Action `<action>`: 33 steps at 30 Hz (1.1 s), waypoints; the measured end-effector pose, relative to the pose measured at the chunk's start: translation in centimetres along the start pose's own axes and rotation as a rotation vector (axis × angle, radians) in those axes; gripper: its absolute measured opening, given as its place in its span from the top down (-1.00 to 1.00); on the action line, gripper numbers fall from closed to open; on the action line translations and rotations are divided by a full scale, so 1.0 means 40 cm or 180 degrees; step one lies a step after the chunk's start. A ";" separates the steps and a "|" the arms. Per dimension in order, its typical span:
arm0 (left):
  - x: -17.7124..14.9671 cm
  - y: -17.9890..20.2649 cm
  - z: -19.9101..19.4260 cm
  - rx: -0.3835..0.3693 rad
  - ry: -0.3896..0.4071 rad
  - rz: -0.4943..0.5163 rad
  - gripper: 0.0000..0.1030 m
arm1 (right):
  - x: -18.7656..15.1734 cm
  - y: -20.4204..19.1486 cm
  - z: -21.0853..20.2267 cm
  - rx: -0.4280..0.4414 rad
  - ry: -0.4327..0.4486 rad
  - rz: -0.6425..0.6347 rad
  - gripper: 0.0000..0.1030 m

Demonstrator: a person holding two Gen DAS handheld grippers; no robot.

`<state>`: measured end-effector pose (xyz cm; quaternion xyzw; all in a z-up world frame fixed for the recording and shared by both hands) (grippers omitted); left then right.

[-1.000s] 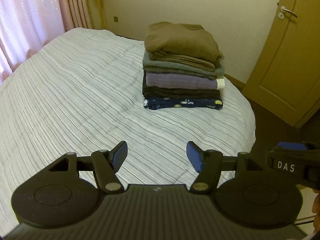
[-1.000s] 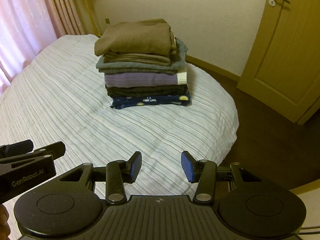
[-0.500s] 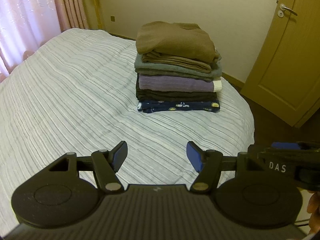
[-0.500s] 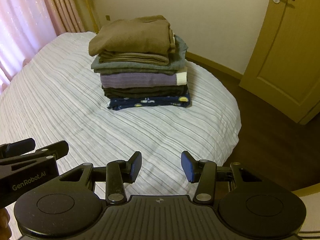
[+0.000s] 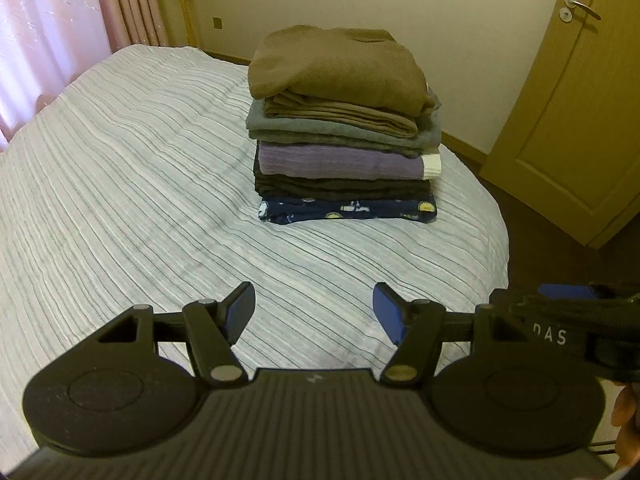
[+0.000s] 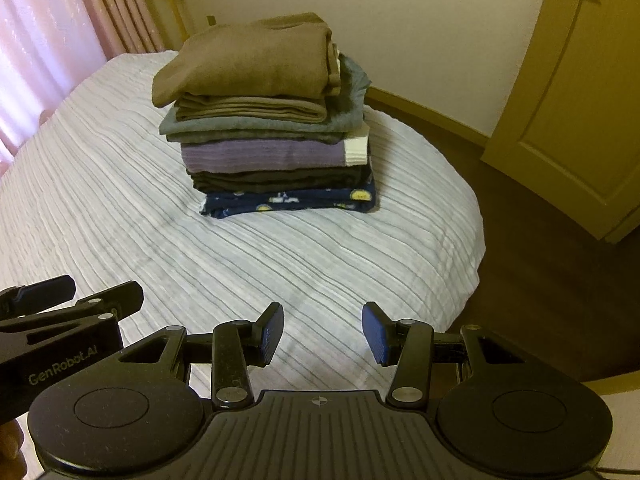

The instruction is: Fold clothes

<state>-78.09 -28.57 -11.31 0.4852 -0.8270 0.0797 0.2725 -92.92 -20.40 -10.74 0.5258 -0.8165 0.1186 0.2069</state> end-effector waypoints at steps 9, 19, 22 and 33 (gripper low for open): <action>0.036 0.004 0.057 0.0023 -0.0062 -0.0003 -0.20 | 0.042 0.015 0.057 0.0019 -0.0086 0.0000 0.07; 0.067 -0.014 0.116 0.0067 -0.0093 -0.0024 -0.20 | 0.084 0.003 0.104 0.0021 -0.0140 -0.0047 0.07; 0.075 -0.017 0.126 0.0068 -0.0092 -0.0021 -0.20 | 0.096 -0.001 0.117 0.0020 -0.0156 -0.0062 0.07; 0.086 -0.026 0.155 0.0068 -0.0083 -0.0024 -0.20 | 0.112 -0.007 0.140 -0.0008 -0.0181 -0.0083 0.07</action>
Point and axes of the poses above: each gripper's, at about its wrist camera, not at the fingertips, and z roughly the way its jaws point, y to its right, x to its top, the point moved 2 cm from there along z, roughly the way its jaws point, and after that the axes turned 13 degrees about -z, right-handed, at the moved point
